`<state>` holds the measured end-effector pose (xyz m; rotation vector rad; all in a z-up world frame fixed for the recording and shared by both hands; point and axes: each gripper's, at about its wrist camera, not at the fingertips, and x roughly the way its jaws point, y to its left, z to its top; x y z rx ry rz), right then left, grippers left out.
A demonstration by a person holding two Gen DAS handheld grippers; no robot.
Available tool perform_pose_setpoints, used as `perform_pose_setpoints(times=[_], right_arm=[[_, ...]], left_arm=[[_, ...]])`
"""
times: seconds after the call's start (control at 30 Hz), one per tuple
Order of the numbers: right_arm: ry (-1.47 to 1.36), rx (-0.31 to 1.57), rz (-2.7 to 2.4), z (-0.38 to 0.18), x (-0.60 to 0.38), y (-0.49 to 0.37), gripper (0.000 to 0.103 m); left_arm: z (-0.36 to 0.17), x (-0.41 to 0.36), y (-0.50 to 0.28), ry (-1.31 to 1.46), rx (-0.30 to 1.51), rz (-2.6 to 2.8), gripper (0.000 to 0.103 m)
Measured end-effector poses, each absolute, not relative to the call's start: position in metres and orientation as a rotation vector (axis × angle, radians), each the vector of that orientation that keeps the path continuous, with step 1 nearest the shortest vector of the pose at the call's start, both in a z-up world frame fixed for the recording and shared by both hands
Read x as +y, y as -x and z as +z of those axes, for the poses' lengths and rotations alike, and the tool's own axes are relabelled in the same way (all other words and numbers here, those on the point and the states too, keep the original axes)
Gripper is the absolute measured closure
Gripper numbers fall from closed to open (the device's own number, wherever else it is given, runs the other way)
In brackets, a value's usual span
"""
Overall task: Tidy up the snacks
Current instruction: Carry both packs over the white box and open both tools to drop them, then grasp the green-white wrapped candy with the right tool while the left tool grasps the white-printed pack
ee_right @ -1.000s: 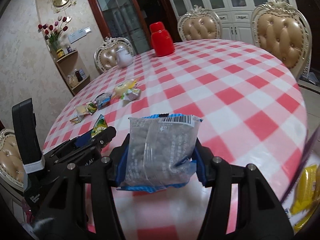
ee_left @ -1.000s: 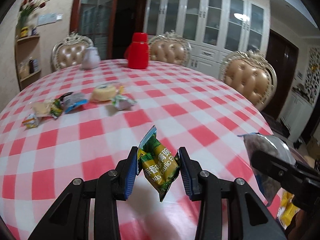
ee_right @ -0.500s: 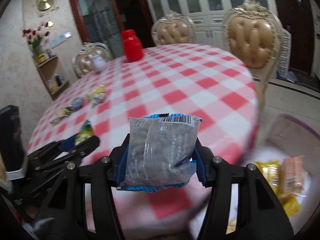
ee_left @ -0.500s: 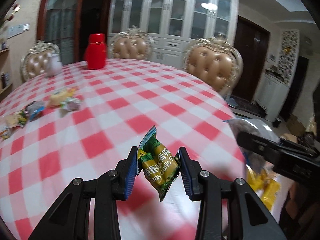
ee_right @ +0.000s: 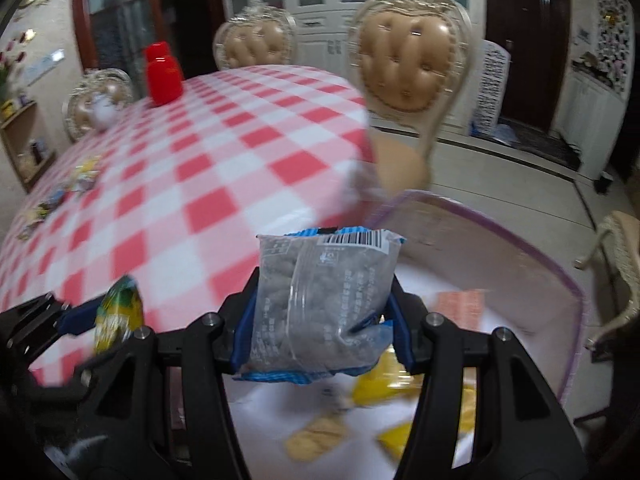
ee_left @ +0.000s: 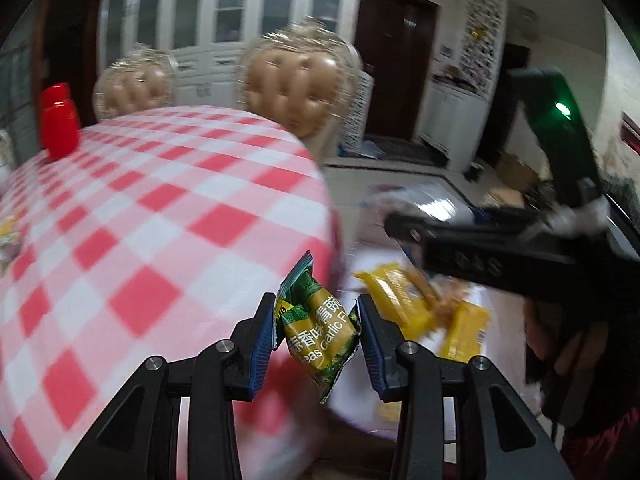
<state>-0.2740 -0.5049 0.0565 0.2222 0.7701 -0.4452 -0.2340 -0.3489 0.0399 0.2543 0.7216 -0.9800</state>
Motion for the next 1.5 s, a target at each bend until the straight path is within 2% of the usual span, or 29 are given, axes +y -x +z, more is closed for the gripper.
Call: perform_pose_setpoints(times=[0.17,0.23,0.3,0.5,0.7,0.8,0.83,1.0,1.2,1.5], right_arm=[[-0.17,0.838,-0.583,0.05,-0.53,0.282,0.042],[-0.149,0.872,-0.659,0.047,-0.537,0.285,0.033],[-0.154,0.859,-0.667,0.05,-0.536,0.288,0.032],[-0.156,0.763,-0.517,0.07,-0.48,0.267,0.031],[-0.187,0.686,-0.163,0.083,-0.379,0.201,0.03],[-0.153,0.653,-0.027,0.08,-0.331,0.157,0.018],[-0.144,0.655,0.002,0.077,-0.314,0.136,0.018],[-0.156,0.744,0.123,0.054,-0.254,0.026,0.018],[-0.147,0.842,0.174,0.028,-0.201,-0.078,0.018],[-0.074,0.908,0.116,0.015,-0.179,-0.129,0.018]], left_arm=[[0.028,-0.374,0.247,-0.222,0.792,-1.174,0.06],[0.024,-0.381,0.253,-0.209,0.829,-1.266,0.056],[0.024,-0.378,0.253,-0.197,0.832,-1.279,0.042],[0.04,-0.318,0.215,-0.175,0.703,-1.104,0.025],[0.051,-0.209,0.128,-0.083,0.642,-0.698,0.023],[0.06,-0.134,0.08,0.034,0.598,-0.466,0.023],[0.062,-0.103,0.062,0.091,0.579,-0.367,0.023],[0.054,0.011,0.0,0.329,0.563,-0.083,0.02],[0.043,0.111,-0.031,0.475,0.606,0.042,0.017],[0.027,0.164,-0.051,0.499,0.679,0.038,0.016]])
